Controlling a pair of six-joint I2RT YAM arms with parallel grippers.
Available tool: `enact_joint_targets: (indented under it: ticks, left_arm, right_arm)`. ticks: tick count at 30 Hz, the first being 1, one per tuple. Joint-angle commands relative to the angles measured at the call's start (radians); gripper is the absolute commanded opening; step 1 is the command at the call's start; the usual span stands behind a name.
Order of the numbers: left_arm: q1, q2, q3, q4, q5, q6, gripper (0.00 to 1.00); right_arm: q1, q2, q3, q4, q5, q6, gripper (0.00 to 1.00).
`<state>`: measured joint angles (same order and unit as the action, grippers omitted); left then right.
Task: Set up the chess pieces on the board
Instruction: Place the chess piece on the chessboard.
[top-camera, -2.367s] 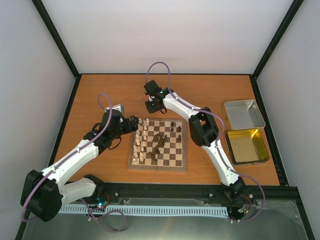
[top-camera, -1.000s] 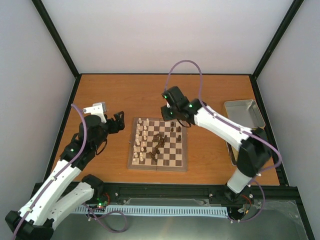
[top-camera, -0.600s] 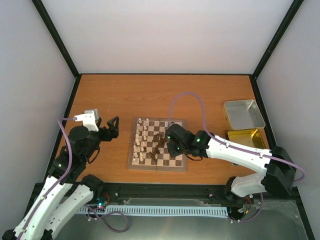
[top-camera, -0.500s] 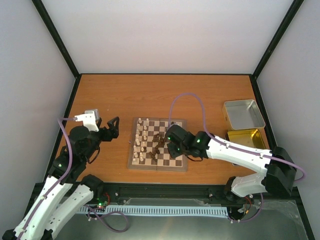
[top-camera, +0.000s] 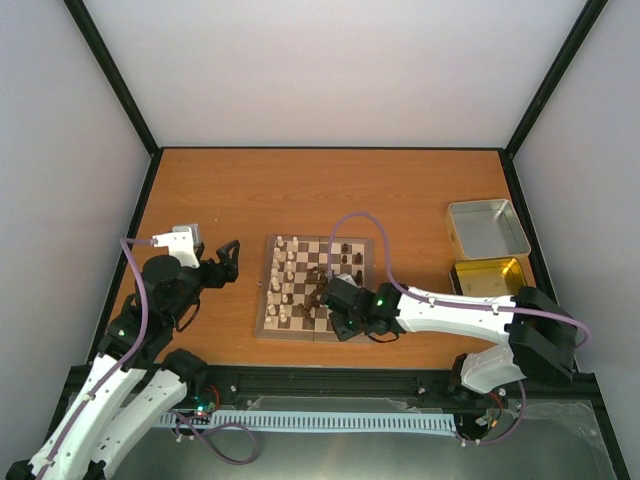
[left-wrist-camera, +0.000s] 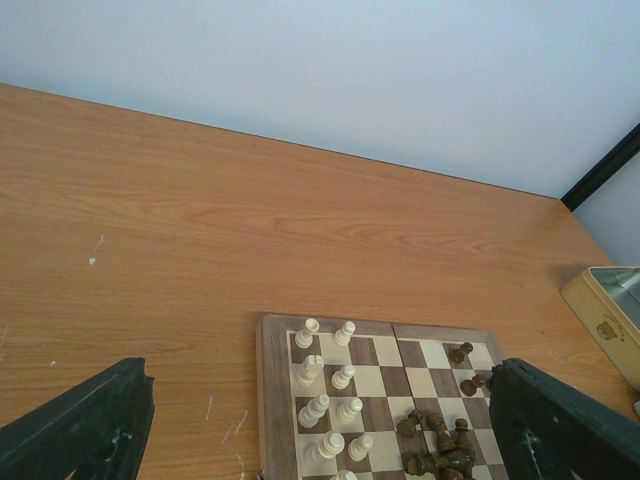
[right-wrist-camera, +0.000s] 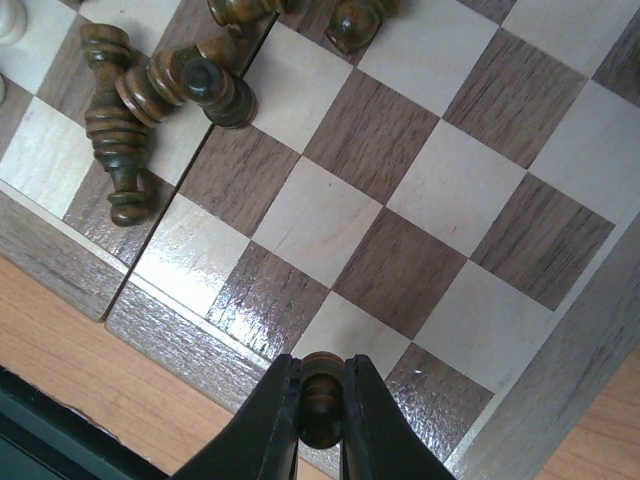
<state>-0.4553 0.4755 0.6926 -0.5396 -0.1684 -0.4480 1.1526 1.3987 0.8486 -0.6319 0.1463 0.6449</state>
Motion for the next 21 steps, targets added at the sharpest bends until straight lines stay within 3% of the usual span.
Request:
enact_joint_targets:
  ticks: [1, 13, 21]
  left_arm:
    - [0.006, 0.0, 0.001, -0.001, -0.002, 0.017, 0.93]
    - [0.006, -0.016, -0.001, -0.001, 0.001, 0.017, 0.93]
    - [0.006, -0.024, 0.003, -0.002, 0.007, 0.019, 0.93]
  right_arm:
    - [0.013, 0.028, -0.011, 0.029, 0.011, 0.031, 0.07]
    - [0.015, 0.062, -0.039, 0.036, 0.01, 0.057, 0.12]
    - [0.016, -0.013, 0.005, -0.009, 0.059, 0.098, 0.35]
